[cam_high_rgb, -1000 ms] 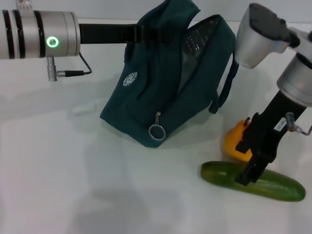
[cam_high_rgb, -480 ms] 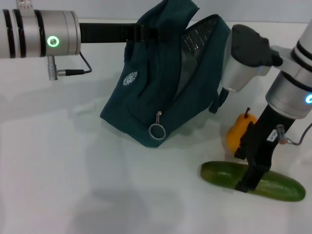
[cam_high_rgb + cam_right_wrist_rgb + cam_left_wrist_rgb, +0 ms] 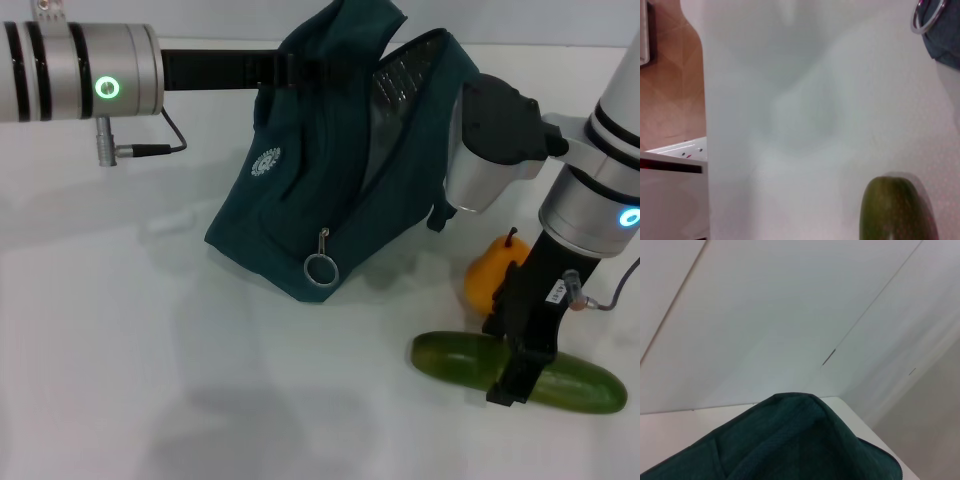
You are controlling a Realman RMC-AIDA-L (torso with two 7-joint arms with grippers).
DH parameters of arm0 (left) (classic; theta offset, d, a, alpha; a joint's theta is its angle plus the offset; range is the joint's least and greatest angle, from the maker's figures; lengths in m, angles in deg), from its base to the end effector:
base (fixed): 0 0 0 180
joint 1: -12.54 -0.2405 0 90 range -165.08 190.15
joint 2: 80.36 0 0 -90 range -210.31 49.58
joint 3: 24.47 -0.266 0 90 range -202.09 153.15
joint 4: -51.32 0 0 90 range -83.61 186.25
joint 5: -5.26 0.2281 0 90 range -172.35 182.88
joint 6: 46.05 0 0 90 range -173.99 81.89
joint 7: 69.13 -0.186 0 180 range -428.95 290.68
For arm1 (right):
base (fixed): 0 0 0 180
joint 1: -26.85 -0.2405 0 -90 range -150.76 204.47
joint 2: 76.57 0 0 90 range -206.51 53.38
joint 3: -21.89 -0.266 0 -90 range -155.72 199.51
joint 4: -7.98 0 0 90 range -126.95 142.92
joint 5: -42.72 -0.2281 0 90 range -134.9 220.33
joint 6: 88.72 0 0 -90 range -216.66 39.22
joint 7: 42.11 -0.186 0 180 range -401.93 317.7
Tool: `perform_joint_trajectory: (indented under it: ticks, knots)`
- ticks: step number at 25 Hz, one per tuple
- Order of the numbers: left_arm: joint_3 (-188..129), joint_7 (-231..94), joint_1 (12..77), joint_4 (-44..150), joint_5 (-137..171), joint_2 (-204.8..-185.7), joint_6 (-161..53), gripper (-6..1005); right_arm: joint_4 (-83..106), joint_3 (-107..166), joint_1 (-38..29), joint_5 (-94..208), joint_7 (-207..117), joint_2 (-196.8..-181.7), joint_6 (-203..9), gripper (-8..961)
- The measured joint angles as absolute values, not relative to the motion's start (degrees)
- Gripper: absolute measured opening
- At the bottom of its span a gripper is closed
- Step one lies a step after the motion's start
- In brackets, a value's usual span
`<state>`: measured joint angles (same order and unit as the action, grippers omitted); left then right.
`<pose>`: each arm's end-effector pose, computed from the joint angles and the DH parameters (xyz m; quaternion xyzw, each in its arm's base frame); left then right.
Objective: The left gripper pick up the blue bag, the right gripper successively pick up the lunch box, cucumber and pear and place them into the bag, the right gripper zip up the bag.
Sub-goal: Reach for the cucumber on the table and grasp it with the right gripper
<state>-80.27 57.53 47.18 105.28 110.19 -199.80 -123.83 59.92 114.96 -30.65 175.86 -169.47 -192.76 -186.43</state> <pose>-0.1698 0.4270 -0.0203 -0.8622 -0.4143 -0.2734 0.1007 0.1404 0.3598 -0.1004 0.9493 -0.0986 0.2860 0.0855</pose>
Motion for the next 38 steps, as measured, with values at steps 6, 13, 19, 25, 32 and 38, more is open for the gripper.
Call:
perform_joint_trajectory:
  ticks: [6,13,19,25,32,38]
  knots:
    - [-80.3,57.5,47.1,105.3,110.1,-199.80,-123.8,99,61.3,115.6,-30.5,175.9,-170.0,-192.75,-186.5,855]
    - [-80.3,57.5,47.1,105.3,110.1,-199.74,-123.8,99,61.6,116.0,-30.5,176.0,-170.2,-192.75,-186.4,852]
    - [-80.2,57.5,47.3,105.3,110.0,-199.72,-123.8,100,61.4,119.4,-30.5,176.2,-171.0,-192.75,-185.3,849]
    - [-80.2,57.4,47.5,105.3,110.0,-199.66,-123.6,100,61.4,119.6,-30.8,176.4,-171.0,-192.76,-184.6,846]
    - [-80.2,57.4,47.5,105.3,110.0,-199.58,-122.9,101,61.4,119.6,-30.8,176.6,-170.7,-192.75,-184.5,843]
    - [-80.2,57.4,47.6,105.3,110.2,-199.53,-122.6,101,61.3,120.3,-30.9,176.5,-170.6,-192.76,-184.4,840]
